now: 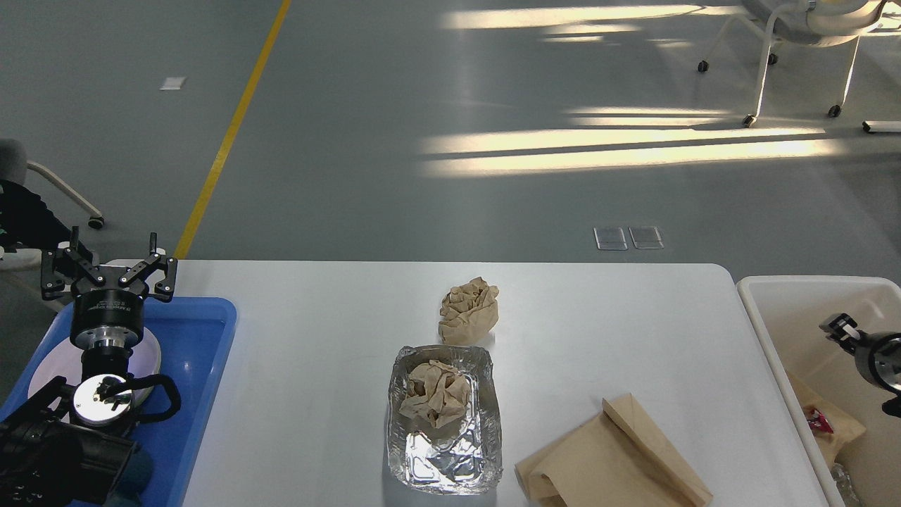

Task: Tidy desktop
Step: 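Lift the white cup with the right gripper and drop it in the bin, then lower the right gripper onto the flat brown paper bag and grasp it, then lift the flat brown bag with the right gripper into the bin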

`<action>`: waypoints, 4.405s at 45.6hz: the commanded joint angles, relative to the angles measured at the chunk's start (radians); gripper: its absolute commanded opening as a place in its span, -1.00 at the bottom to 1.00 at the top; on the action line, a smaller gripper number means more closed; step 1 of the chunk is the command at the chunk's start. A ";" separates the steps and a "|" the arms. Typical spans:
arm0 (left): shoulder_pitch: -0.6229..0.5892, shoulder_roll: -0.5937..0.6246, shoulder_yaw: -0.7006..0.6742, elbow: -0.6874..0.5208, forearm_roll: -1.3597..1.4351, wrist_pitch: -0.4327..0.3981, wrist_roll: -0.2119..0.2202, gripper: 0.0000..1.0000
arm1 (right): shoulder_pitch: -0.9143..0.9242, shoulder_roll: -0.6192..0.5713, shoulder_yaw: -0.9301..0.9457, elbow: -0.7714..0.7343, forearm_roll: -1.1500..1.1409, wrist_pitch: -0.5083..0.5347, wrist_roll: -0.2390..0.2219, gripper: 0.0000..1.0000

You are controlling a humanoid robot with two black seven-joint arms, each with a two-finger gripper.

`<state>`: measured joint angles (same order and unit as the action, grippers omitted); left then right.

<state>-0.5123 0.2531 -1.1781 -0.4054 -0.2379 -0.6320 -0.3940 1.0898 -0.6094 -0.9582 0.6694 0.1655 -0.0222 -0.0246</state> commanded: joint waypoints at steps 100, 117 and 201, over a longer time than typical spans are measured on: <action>0.000 0.000 0.000 -0.001 0.000 0.000 0.000 0.93 | 0.160 0.031 0.012 0.518 0.459 0.717 0.005 1.00; 0.000 0.000 0.000 -0.001 0.000 0.000 0.000 0.93 | 0.081 0.042 0.052 0.469 0.457 0.570 0.003 1.00; 0.000 0.000 0.000 -0.001 0.000 0.000 0.001 0.93 | 0.613 -0.115 0.026 0.424 0.287 0.700 0.002 -1.00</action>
<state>-0.5127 0.2531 -1.1781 -0.4057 -0.2378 -0.6320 -0.3939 1.5629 -0.6696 -0.9223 1.0939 0.4529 0.5787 -0.0184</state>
